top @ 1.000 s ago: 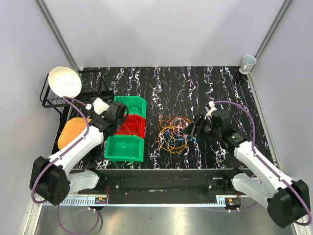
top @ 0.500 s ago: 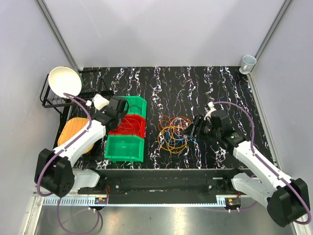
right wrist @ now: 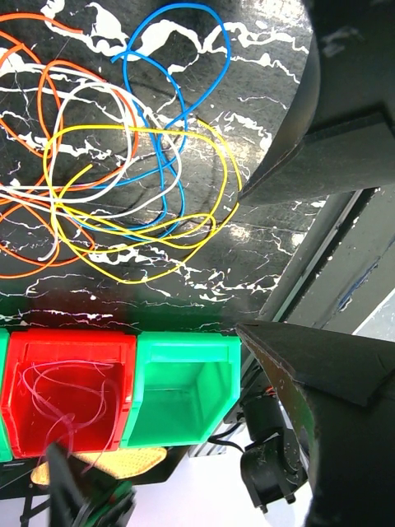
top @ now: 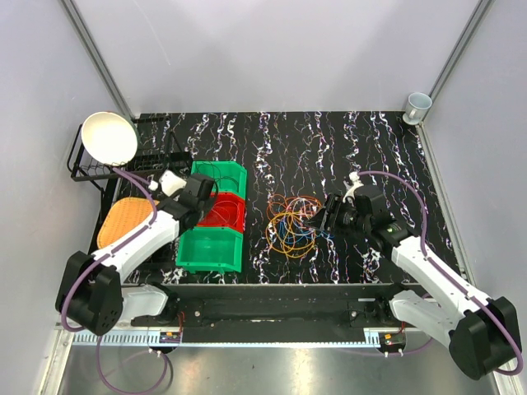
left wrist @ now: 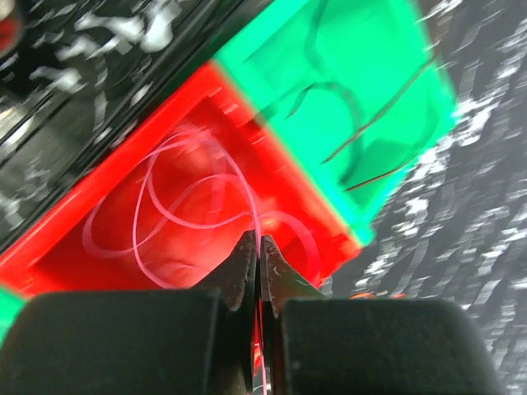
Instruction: Untangle the cables
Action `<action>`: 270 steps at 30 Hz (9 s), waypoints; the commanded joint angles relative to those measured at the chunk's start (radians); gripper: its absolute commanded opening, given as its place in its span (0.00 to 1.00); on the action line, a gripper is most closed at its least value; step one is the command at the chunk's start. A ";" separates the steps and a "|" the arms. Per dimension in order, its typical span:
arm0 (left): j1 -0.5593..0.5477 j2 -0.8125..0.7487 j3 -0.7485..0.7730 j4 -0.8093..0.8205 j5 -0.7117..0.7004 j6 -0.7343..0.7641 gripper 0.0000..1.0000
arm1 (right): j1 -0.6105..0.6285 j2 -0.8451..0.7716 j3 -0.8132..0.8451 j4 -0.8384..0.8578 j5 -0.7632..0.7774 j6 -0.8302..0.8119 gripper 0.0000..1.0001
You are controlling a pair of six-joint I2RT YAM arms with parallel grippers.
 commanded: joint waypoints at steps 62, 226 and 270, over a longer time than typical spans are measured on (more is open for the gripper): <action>-0.546 0.403 0.363 0.215 0.165 0.748 0.65 | -0.003 0.227 0.102 0.030 0.217 -0.033 0.66; -0.492 -0.336 0.204 -0.589 -0.177 0.359 0.00 | 0.543 0.576 0.801 -0.095 -0.013 -0.030 0.00; -0.422 -0.294 0.015 -0.511 -0.128 0.255 0.00 | 0.604 1.013 0.905 0.073 -0.023 -0.066 0.00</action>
